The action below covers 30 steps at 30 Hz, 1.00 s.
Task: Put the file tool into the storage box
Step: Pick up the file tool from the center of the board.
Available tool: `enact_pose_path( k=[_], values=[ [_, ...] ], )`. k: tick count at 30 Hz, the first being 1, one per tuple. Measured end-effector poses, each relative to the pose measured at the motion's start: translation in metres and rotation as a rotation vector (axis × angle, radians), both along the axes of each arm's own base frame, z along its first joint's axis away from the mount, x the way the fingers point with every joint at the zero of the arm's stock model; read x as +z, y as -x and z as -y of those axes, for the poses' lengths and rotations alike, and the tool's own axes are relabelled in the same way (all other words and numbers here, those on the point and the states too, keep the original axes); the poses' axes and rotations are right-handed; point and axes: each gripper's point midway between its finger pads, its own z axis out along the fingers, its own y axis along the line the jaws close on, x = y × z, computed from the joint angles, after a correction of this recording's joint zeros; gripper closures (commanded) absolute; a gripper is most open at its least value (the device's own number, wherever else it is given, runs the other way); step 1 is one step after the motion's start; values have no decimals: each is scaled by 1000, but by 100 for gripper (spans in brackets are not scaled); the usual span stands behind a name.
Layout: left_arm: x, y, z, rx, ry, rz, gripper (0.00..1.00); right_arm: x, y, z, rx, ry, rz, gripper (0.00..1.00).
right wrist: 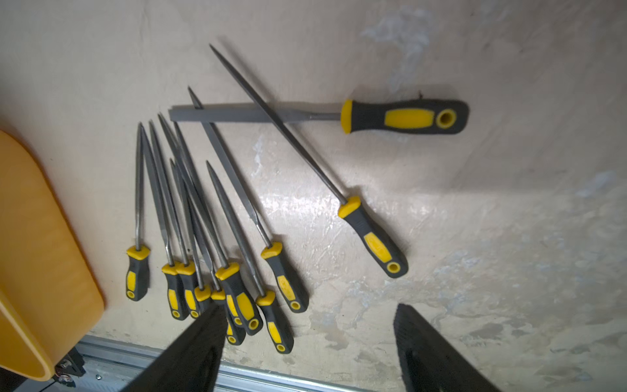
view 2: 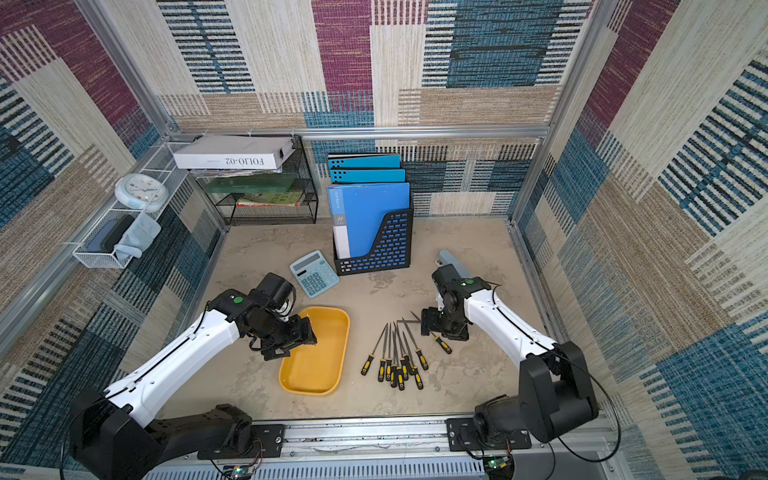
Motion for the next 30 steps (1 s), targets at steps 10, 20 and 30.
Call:
enact_pose_path(
  k=[10,20,30],
  values=[
    [-3,8,4,-24,12,-36,18,-32,-6,9,50,120,-91,30],
    [-7,7,3,-50,1,-41,18,-56,-8,19,125,203,-142,35],
    [-7,7,4,-74,-2,-36,28,-64,-3,17,176,196,-155,63]
  ],
)
